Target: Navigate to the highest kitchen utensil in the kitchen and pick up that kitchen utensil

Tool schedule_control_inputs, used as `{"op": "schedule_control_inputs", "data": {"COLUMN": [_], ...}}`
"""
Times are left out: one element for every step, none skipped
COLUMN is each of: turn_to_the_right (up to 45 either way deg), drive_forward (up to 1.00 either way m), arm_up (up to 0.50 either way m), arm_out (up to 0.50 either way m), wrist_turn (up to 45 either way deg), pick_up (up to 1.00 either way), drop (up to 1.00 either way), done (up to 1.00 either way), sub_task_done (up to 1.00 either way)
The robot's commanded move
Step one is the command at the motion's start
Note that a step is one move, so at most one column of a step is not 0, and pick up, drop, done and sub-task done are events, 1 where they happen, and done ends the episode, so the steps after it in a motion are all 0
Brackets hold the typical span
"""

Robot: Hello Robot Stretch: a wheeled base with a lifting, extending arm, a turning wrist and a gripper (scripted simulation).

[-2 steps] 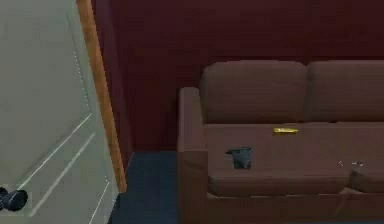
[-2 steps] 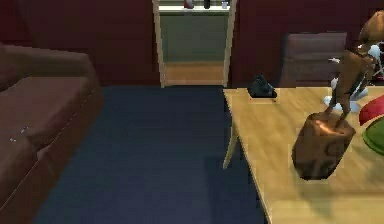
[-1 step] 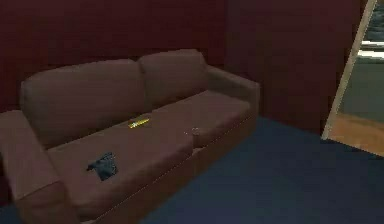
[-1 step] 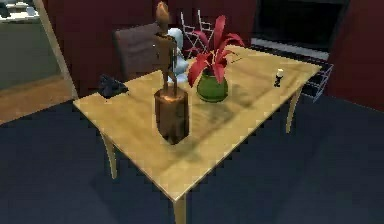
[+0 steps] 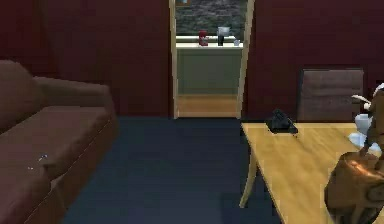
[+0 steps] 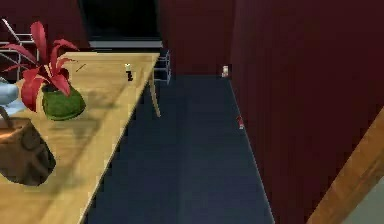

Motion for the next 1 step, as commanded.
{"op": "schedule_control_inputs", "data": {"turn_to_the_right": [0.0], "drive_forward": [1.0], "arm_up": [0.0], "arm_out": [0.0], "wrist_turn": [0.0], "pick_up": [0.0], "drop": [0.0], "done": [0.0], "sub_task_done": [0.0]}}
